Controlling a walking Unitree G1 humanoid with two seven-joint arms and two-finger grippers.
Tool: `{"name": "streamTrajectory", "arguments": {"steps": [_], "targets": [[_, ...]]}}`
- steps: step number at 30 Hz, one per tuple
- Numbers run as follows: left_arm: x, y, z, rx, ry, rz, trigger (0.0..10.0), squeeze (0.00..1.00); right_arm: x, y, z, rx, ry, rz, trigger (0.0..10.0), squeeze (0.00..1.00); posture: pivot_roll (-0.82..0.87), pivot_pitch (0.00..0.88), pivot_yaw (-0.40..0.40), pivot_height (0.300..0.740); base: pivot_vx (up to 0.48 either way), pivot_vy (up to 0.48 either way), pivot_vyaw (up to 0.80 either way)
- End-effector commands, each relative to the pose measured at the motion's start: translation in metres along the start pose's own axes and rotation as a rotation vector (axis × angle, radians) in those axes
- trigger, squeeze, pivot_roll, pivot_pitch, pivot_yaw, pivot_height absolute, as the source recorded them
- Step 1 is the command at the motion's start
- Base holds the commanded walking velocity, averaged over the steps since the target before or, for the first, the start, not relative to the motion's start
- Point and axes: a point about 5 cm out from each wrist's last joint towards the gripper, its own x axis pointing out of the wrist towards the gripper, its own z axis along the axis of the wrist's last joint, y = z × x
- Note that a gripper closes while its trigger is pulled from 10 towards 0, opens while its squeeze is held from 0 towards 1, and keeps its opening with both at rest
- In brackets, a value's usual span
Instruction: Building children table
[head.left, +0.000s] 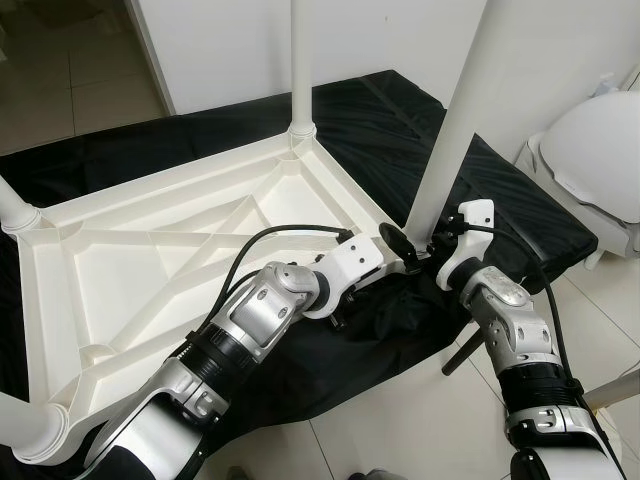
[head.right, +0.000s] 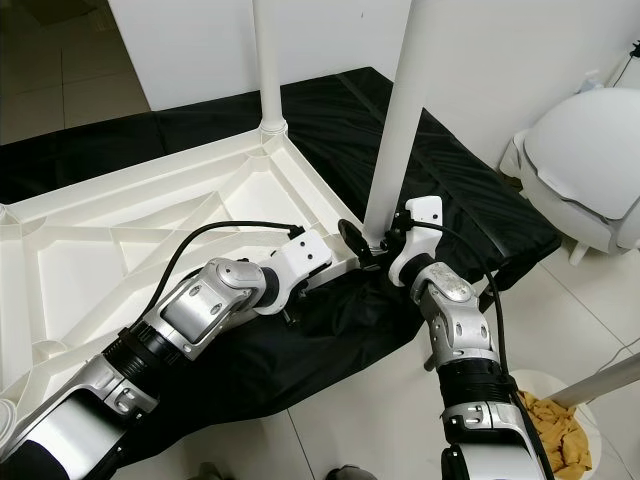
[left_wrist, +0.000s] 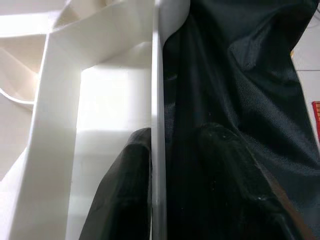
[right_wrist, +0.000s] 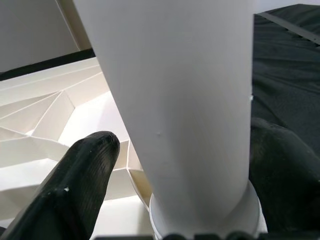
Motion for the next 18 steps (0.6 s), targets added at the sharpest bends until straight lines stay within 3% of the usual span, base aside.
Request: {"name": "streamTrajectory", "arguments": {"steps": [1,8,13,18], "targets": [[-0.002,0.003,0.006,0.004,-0.005,0.025,10.0,0.0,-0.003,-0.002,-0.001,0.018,-0.001,-0.011,10.0,0.0,-0.13,0.088,0.045,0.74,0.0,0.0,0.0],[0.006,-0.001,0.032,-0.07,-0.077,0.044,10.0,0.0,-0.027,-0.011,-0.003,0.025,-0.041,-0.032,10.0,0.0,-0.14,0.09,0.045,0.74,0.0,0.0,0.0],[0.013,-0.004,0.036,-0.11,-0.085,0.044,10.0,0.0,-0.047,-0.013,-0.01,0.02,-0.029,-0.021,10.0,0.0,-0.14,0.095,0.046,0.74,0.0,0.0,0.0],[0.017,-0.004,0.035,-0.133,-0.073,0.062,10.0,0.0,-0.056,-0.019,-0.012,0.012,-0.022,-0.048,10.0,0.0,-0.14,0.098,0.05,0.74,0.0,0.0,0.0]]}}
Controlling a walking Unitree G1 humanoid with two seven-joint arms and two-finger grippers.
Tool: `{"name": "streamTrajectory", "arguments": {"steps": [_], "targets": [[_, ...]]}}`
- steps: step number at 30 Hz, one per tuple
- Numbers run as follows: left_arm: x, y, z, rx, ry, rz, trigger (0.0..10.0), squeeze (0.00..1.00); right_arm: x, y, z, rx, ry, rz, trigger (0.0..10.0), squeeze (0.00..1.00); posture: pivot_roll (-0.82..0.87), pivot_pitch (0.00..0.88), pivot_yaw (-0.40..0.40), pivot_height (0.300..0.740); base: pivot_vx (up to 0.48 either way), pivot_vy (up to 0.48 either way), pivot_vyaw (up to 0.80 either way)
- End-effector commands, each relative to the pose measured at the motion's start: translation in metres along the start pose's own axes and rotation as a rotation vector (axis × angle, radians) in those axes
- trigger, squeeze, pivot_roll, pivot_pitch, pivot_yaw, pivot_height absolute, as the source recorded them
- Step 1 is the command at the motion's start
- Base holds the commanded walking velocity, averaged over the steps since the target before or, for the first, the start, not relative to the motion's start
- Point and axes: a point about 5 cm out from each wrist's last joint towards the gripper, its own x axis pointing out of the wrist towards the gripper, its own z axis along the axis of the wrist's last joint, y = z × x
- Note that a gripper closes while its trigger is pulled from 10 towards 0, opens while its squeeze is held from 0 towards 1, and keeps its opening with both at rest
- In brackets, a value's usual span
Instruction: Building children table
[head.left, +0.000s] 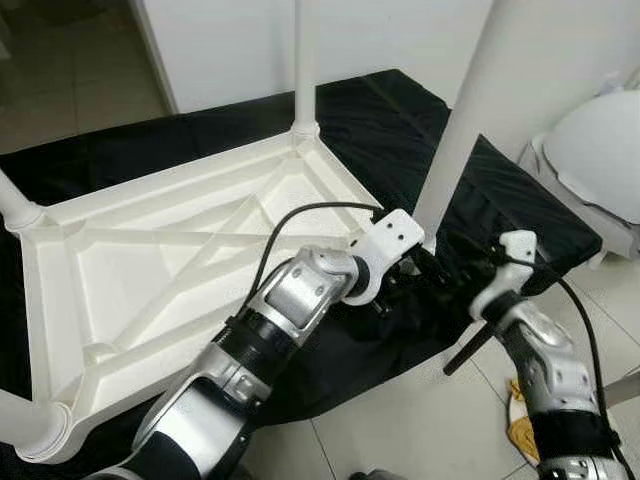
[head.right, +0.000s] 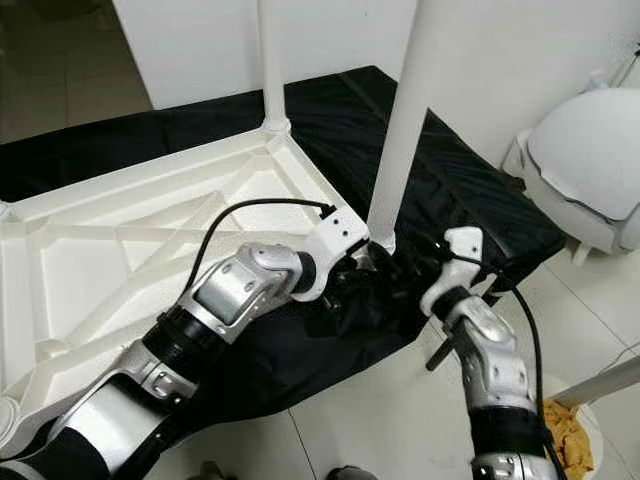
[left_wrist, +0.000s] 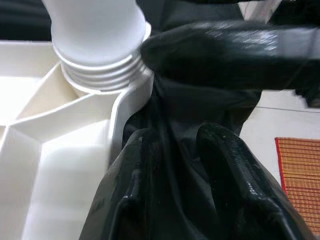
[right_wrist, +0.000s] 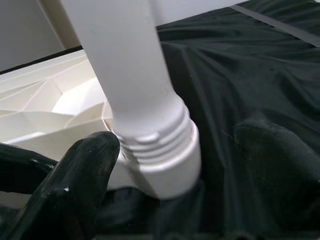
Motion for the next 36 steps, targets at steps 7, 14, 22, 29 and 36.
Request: {"name": "streamTrajectory", "arguments": {"steps": [7,14,22,29,36], "targets": [[0.01,0.004,-0.005,0.0,0.049,0.139,10.0,0.0,-0.011,-0.008,0.01,-0.003,-0.042,-0.034,10.0,0.0,-0.16,0.1,0.062,0.74,0.0,0.0,0.0],[-0.004,0.011,0.018,0.016,-0.057,0.153,10.0,1.0,-0.017,-0.008,0.006,-0.001,-0.025,-0.032,10.0,0.0,-0.15,0.1,0.06,0.74,0.0,0.0,0.0],[-0.011,0.015,0.022,0.059,-0.051,0.163,10.0,0.0,-0.022,-0.013,0.007,-0.014,-0.013,-0.041,10.0,0.0,-0.15,0.096,0.064,0.74,0.0,0.0,0.0],[0.0,0.014,0.004,0.065,0.023,0.177,10.0,0.0,-0.022,-0.014,0.01,-0.029,-0.019,-0.054,10.0,0.0,-0.16,0.095,0.07,0.74,0.0,0.0,0.0],[0.014,0.017,-0.026,0.049,0.129,0.232,10.0,0.0,-0.023,-0.013,0.01,-0.031,-0.016,-0.061,10.0,0.0,-0.17,0.093,0.076,0.74,0.0,0.0,0.0]]}}
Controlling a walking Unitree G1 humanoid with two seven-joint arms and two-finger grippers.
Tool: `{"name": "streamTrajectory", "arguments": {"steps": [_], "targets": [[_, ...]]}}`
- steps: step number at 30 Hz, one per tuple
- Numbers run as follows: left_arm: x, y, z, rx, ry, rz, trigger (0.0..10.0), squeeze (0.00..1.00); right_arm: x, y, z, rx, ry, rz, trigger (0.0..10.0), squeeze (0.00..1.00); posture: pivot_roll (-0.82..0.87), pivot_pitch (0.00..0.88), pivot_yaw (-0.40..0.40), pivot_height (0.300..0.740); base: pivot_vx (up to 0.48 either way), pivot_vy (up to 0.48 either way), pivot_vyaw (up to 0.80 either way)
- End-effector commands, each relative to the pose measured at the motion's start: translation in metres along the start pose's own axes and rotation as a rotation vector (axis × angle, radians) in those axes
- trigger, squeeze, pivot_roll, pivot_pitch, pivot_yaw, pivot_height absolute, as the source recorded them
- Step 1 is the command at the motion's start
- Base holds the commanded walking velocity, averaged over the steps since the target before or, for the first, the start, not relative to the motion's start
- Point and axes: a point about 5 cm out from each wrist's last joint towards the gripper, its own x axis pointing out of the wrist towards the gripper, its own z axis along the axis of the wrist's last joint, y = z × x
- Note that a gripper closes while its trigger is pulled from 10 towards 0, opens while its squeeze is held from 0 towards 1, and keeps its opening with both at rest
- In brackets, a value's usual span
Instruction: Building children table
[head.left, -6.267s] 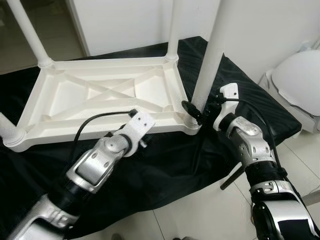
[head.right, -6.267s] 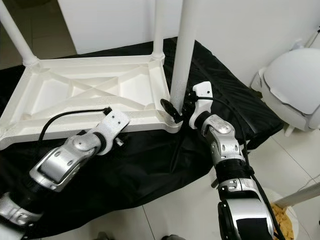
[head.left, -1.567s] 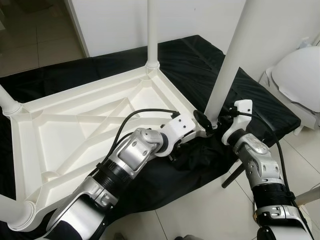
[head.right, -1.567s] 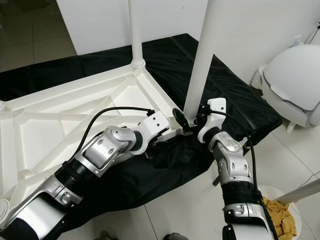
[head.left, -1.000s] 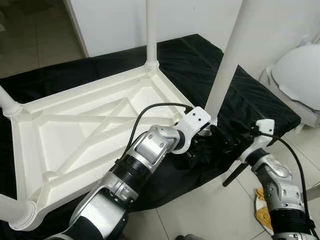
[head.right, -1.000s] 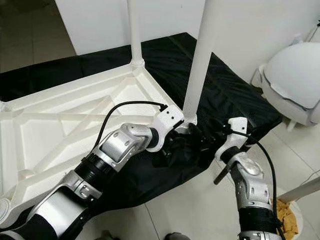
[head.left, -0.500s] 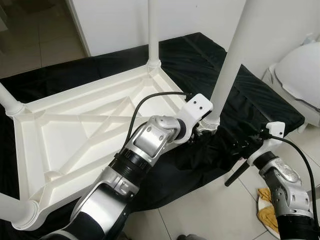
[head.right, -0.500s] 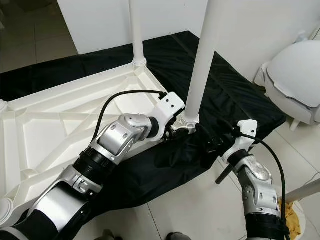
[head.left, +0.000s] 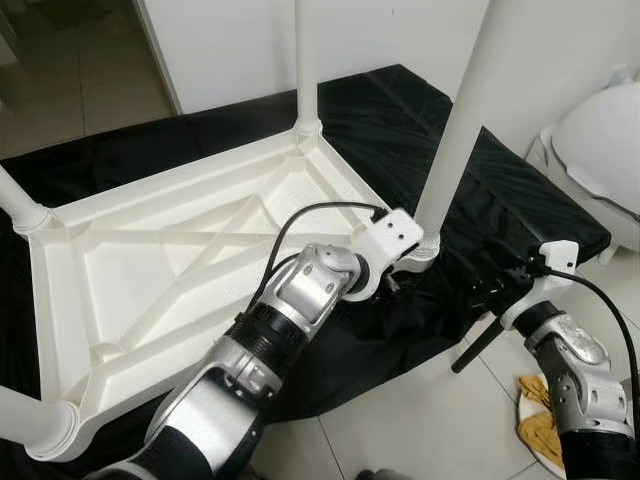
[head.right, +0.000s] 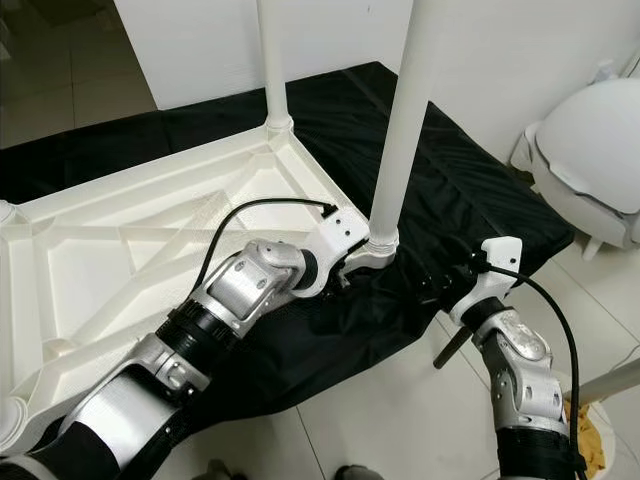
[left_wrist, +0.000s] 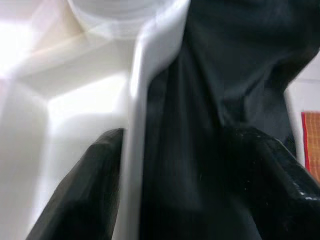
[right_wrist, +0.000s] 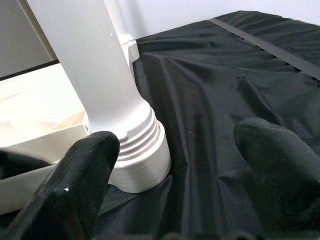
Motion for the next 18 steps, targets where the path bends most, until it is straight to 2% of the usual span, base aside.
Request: {"name": "streamTrajectory", "arguments": {"steps": [1,3,4,6,7,8,9,18], "targets": [[0.003,0.008,-0.012,-0.013,0.041,0.174,10.0,0.0,-0.002,0.001,-0.002,0.005,0.013,-0.002,10.0,0.0,-0.17,0.09,0.077,0.74,0.0,0.0,0.0],[0.004,0.009,-0.012,-0.028,0.038,0.182,10.0,0.0,-0.002,0.001,-0.003,0.005,0.014,-0.004,10.0,0.0,-0.17,0.088,0.077,0.74,0.0,0.0,0.0],[0.003,0.01,-0.011,-0.031,0.026,0.184,7.2,0.0,-0.002,0.001,-0.003,0.004,0.015,-0.005,10.0,0.0,-0.17,0.087,0.078,0.74,0.0,0.0,0.0],[0.003,0.01,-0.011,-0.031,0.026,0.184,7.2,0.0,-0.002,0.001,-0.003,0.004,0.015,-0.005,10.0,0.0,-0.17,0.087,0.078,0.74,0.0,0.0,0.0],[0.003,0.012,-0.009,-0.029,0.013,0.192,3.8,0.0,-0.002,0.001,-0.003,0.004,0.016,-0.007,10.0,0.0,-0.17,0.085,0.077,0.74,0.0,0.0,0.0],[0.003,0.012,-0.009,-0.029,0.013,0.192,3.8,0.0,-0.002,0.001,-0.003,0.004,0.016,-0.007,10.0,0.0,-0.17,0.085,0.077,0.74,0.0,0.0,0.0],[0.002,0.014,-0.008,-0.028,0.0,0.195,0.0,0.0,-0.002,0.001,-0.004,0.004,0.018,-0.007,10.0,0.0,-0.18,0.081,0.077,0.74,0.0,0.0,0.0],[-0.008,0.025,-0.014,0.024,-0.005,0.188,0.0,0.0,-0.001,0.002,-0.005,-0.002,0.027,0.005,10.0,0.0,-0.17,0.072,0.07,0.74,0.0,0.0,0.0]]}}
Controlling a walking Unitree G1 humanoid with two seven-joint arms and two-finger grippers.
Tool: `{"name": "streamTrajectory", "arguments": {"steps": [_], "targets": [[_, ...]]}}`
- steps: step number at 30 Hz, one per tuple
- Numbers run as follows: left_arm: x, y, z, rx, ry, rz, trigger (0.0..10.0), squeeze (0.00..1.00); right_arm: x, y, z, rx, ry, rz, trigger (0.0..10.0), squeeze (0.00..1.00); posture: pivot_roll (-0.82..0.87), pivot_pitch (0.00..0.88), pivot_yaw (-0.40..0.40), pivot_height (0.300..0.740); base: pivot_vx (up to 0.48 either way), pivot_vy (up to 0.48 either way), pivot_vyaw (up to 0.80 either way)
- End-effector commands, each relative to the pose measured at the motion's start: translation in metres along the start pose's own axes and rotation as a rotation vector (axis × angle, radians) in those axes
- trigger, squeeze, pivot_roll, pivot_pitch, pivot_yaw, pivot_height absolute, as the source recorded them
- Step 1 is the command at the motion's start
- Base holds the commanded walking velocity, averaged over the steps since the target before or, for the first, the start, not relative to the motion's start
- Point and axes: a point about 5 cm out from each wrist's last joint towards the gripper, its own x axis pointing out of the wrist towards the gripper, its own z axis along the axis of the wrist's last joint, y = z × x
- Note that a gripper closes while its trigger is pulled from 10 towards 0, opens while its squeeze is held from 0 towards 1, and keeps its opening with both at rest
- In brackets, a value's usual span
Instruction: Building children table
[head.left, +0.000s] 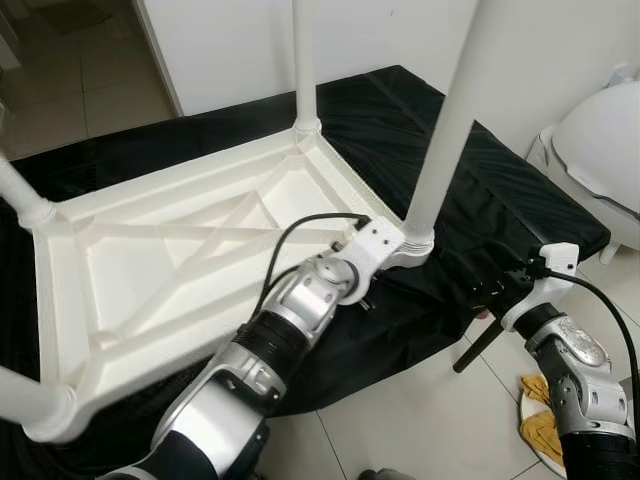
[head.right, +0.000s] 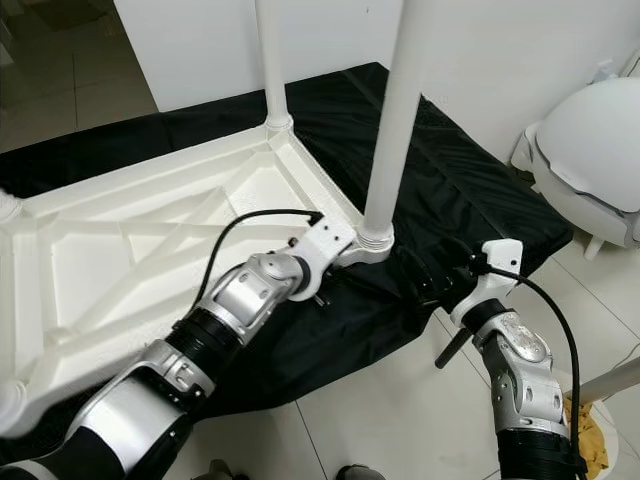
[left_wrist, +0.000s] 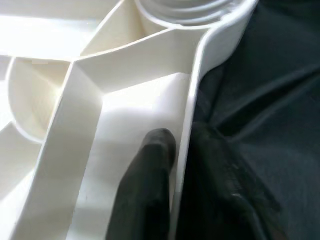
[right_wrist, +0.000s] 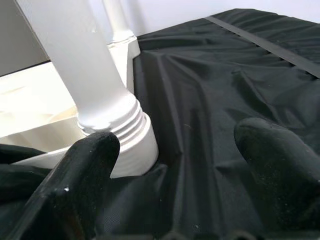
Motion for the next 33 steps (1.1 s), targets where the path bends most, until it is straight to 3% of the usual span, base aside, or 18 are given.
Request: {"name": "streamTrajectory", "arguments": {"steps": [1,3,14,16,19,20,23,24,28,29,33], "targets": [[-0.004,0.005,-0.008,0.023,0.006,0.018,0.0,0.0,0.0,0.002,-0.004,-0.002,0.02,0.017,10.0,0.0,-0.17,0.07,0.069,0.74,0.0,0.0,0.0],[-0.013,0.008,-0.014,0.045,0.0,-0.013,0.0,0.0,0.002,0.003,-0.005,-0.008,0.026,0.024,10.0,0.0,-0.16,0.063,0.066,0.74,0.0,0.0,0.0],[-0.032,0.014,-0.033,0.093,0.009,-0.037,0.0,0.0,0.007,0.005,-0.005,-0.016,0.03,0.04,10.0,0.0,-0.15,0.05,0.055,0.74,0.0,0.0,0.0],[-0.042,0.021,-0.045,0.11,0.03,-0.03,0.0,0.0,0.009,0.005,-0.006,-0.02,0.034,0.048,10.0,0.0,-0.15,0.045,0.052,0.74,0.0,0.0,0.0],[-0.046,0.025,-0.049,0.117,0.038,-0.025,0.0,0.0,0.01,0.006,-0.006,-0.022,0.034,0.051,10.0,0.0,-0.15,0.044,0.051,0.74,0.0,0.0,0.0],[-0.05,0.029,-0.053,0.134,0.055,-0.016,10.0,0.0,0.012,0.007,-0.006,-0.022,0.034,0.057,10.0,0.0,-0.14,0.041,0.047,0.74,0.0,0.0,0.0],[-0.051,0.03,-0.054,0.137,0.058,-0.015,10.0,0.0,0.013,0.007,-0.006,-0.022,0.035,0.059,10.0,0.0,-0.14,0.041,0.047,0.74,0.0,0.0,0.0],[-0.052,0.031,-0.053,0.133,0.057,-0.012,10.0,1.0,0.014,0.007,-0.006,-0.022,0.035,0.063,10.0,0.0,-0.14,0.038,0.044,0.74,0.0,0.0,0.0],[-0.053,0.032,-0.051,0.126,0.052,-0.003,10.0,1.0,0.015,0.008,-0.006,-0.024,0.035,0.07,10.0,0.0,-0.14,0.036,0.041,0.74,0.0,0.0,0.0],[-0.054,0.032,-0.048,0.126,0.041,0.002,10.0,0.0,0.016,0.008,-0.006,-0.026,0.035,0.073,10.0,0.0,-0.14,0.035,0.04,0.74,0.0,0.0,0.0],[-0.054,0.031,-0.037,0.114,0.011,0.004,10.0,0.0,0.016,0.007,-0.006,-0.029,0.036,0.076,10.0,0.0,-0.14,0.034,0.038,0.74,0.0,0.0,0.0]]}}
